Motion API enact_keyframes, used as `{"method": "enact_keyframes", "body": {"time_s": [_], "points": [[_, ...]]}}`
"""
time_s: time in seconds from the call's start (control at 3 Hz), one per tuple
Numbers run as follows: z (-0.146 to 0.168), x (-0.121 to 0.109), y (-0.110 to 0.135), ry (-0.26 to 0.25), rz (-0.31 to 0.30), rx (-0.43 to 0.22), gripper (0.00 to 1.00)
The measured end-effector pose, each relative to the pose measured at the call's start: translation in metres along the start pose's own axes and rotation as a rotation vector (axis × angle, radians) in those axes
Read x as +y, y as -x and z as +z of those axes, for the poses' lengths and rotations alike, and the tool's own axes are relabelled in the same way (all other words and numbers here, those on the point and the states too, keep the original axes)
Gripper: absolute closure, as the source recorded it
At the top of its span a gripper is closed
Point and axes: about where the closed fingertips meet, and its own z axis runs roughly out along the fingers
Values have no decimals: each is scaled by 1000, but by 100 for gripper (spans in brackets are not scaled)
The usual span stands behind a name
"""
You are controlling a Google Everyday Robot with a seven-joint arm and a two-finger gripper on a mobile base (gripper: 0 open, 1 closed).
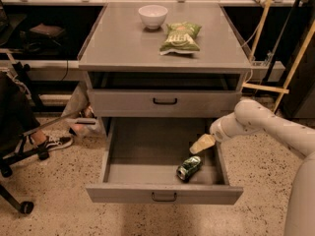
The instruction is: Pick green can from middle drawer and place on counter
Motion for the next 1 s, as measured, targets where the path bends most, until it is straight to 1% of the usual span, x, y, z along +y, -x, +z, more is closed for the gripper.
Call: {"method": "enact_keyframes", "body": {"time_s": [0.33,0.67,1.0], "points": [[14,-1,2,33,-22,-25,0],[45,-4,-7,118,-84,-95,0],[71,-18,-27,189,-202,-137,0]]}}
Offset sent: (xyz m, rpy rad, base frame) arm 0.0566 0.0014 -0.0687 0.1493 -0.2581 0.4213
